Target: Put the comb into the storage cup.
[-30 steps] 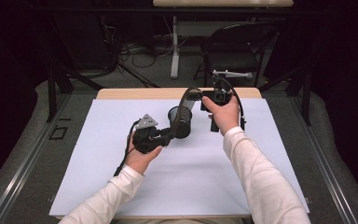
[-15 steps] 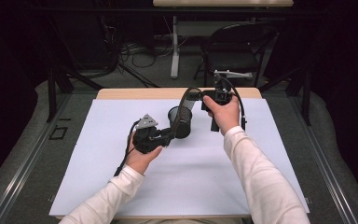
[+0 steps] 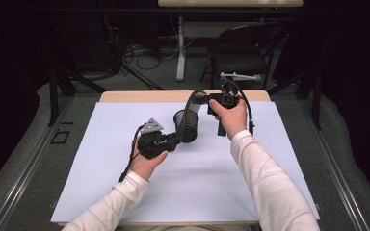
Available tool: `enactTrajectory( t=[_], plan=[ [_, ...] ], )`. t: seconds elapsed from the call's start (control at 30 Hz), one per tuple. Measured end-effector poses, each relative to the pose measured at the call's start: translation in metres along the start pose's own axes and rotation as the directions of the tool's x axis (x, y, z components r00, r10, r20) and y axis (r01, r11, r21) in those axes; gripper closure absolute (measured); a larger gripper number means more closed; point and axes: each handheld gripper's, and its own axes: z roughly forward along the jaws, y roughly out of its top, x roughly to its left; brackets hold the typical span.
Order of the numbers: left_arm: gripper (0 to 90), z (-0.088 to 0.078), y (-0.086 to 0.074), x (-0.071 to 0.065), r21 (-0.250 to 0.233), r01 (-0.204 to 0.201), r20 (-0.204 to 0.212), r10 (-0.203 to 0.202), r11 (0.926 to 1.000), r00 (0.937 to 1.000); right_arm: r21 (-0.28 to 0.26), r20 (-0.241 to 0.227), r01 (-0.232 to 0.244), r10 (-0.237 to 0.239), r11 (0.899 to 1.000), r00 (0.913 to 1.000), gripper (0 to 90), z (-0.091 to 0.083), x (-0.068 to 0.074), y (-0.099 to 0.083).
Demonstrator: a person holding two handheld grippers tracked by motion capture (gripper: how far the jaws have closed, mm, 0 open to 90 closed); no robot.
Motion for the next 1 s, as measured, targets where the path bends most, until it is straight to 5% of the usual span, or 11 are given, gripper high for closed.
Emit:
enactTrajectory(
  t=[1.0],
  plan=[
    [72.2,-0.0002,0.0001,-0.0003,-0.004,-0.004,-0.007,0.004,1.0000,1.0000,-0.012,-0.016,-0.001,0.001,1.000,0.9999,86.9,0.0002,0.0007,-0.0005]
  ],
)
